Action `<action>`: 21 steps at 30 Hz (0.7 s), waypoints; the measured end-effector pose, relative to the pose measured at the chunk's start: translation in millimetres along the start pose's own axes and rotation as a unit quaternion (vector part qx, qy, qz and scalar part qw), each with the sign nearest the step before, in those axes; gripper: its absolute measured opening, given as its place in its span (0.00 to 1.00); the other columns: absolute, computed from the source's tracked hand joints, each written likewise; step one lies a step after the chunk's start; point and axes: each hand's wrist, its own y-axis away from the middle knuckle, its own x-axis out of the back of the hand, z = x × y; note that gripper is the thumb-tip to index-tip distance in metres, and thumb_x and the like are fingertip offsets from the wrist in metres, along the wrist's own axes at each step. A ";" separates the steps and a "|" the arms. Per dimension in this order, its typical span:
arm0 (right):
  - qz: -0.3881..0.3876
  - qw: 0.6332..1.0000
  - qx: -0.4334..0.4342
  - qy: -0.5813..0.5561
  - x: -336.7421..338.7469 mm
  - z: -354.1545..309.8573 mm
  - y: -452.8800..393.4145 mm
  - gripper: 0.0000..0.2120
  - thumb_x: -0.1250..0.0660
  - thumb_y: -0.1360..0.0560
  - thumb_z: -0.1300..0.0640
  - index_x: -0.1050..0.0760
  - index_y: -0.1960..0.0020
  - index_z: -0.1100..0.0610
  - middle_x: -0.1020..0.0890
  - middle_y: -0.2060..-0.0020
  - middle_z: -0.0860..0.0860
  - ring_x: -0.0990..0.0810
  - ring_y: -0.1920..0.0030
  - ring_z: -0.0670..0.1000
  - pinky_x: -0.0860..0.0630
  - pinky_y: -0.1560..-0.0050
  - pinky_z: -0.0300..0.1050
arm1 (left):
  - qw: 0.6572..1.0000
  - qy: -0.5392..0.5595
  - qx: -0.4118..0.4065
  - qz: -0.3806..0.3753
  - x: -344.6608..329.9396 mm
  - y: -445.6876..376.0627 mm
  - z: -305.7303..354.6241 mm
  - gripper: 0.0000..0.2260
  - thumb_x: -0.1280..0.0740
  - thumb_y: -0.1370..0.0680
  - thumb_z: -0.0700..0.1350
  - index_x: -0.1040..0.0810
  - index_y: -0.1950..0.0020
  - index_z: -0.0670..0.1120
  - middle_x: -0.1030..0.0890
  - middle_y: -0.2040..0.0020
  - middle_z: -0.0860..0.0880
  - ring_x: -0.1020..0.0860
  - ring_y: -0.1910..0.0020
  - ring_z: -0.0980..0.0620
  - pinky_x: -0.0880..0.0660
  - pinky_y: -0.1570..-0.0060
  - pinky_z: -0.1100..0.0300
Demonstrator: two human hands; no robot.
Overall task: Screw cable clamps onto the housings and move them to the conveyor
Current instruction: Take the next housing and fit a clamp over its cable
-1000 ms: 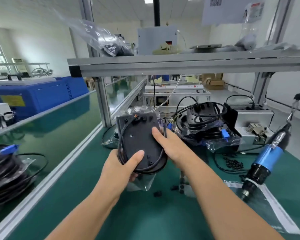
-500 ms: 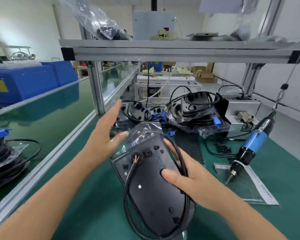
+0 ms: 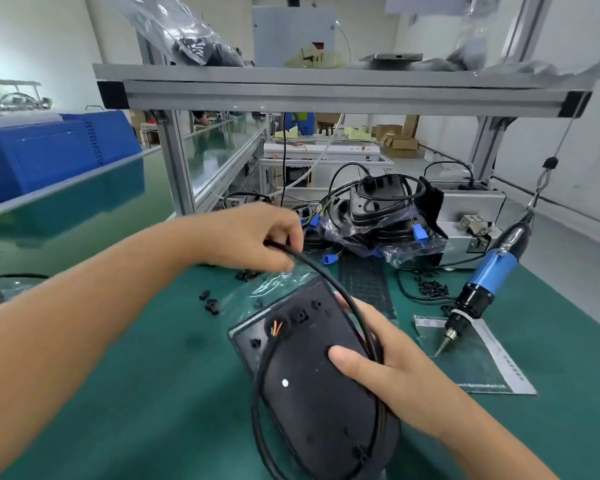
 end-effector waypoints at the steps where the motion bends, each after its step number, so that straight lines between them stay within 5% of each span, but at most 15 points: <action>1: 0.017 0.999 -0.027 -0.038 -3.6 0.2 1.6 0.22 0.32 0.23 0.54 0.33 0.32 0.42 0.18 0.43 0.41 0.19 0.44 0.44 0.22 0.48 0.37 | 0.998 0.050 0.011 0.020 4.9 9.5 4.5 0.06 0.33 0.27 0.51 0.22 0.50 0.57 0.23 0.66 0.57 0.27 0.69 0.61 0.29 0.61 0.60; 3: 0.057 0.991 -0.088 -0.080 -12.1 1.1 6.7 0.20 0.32 0.24 0.52 0.31 0.33 0.43 0.16 0.48 0.42 0.17 0.48 0.45 0.20 0.49 0.42 | 0.992 0.107 0.010 0.064 5.5 27.0 14.4 0.10 0.37 0.26 0.56 0.20 0.48 0.60 0.23 0.66 0.61 0.27 0.68 0.64 0.30 0.60 0.63; 5: 0.116 0.984 -0.127 -0.049 -16.9 6.7 14.5 0.21 0.31 0.26 0.46 0.31 0.35 0.40 0.17 0.48 0.41 0.17 0.49 0.44 0.22 0.43 0.49 | 0.992 0.028 -0.025 0.120 -11.3 39.1 22.4 0.09 0.36 0.24 0.57 0.18 0.51 0.57 0.20 0.64 0.61 0.24 0.65 0.63 0.28 0.62 0.67; 9: 0.163 0.970 -0.178 -0.011 -24.2 7.0 37.0 0.22 0.33 0.31 0.42 0.31 0.37 0.37 0.18 0.52 0.33 0.21 0.52 0.33 0.26 0.42 0.43 | 0.981 -0.023 -0.048 0.186 -64.8 57.6 20.6 0.02 0.33 0.23 0.48 0.20 0.54 0.53 0.21 0.62 0.56 0.24 0.60 0.57 0.30 0.59 0.67; 13: 0.164 0.961 -0.223 0.027 -25.6 3.9 47.2 0.18 0.37 0.28 0.42 0.34 0.40 0.32 0.21 0.60 0.26 0.22 0.59 0.30 0.27 0.51 0.35 | 0.988 -0.010 0.003 0.154 -97.7 59.1 -5.9 0.05 0.32 0.22 0.44 0.21 0.51 0.55 0.24 0.65 0.57 0.27 0.63 0.60 0.34 0.62 0.71; 17: 0.152 0.953 -0.251 0.074 -22.7 2.3 35.8 0.12 0.39 0.24 0.43 0.33 0.41 0.37 0.16 0.59 0.39 0.18 0.62 0.38 0.24 0.45 0.44 | 0.987 -0.056 0.082 0.126 -114.2 35.8 -36.7 0.09 0.34 0.22 0.43 0.23 0.44 0.53 0.28 0.61 0.59 0.28 0.62 0.62 0.36 0.59 0.72; 21: 0.146 0.949 -0.249 0.126 -19.4 0.3 25.0 0.11 0.42 0.23 0.41 0.35 0.42 0.37 0.17 0.57 0.40 0.19 0.55 0.40 0.25 0.45 0.45 | 0.990 -0.051 0.117 0.055 -116.0 10.9 -50.3 0.09 0.30 0.24 0.44 0.21 0.45 0.52 0.22 0.54 0.53 0.24 0.54 0.54 0.29 0.50 0.63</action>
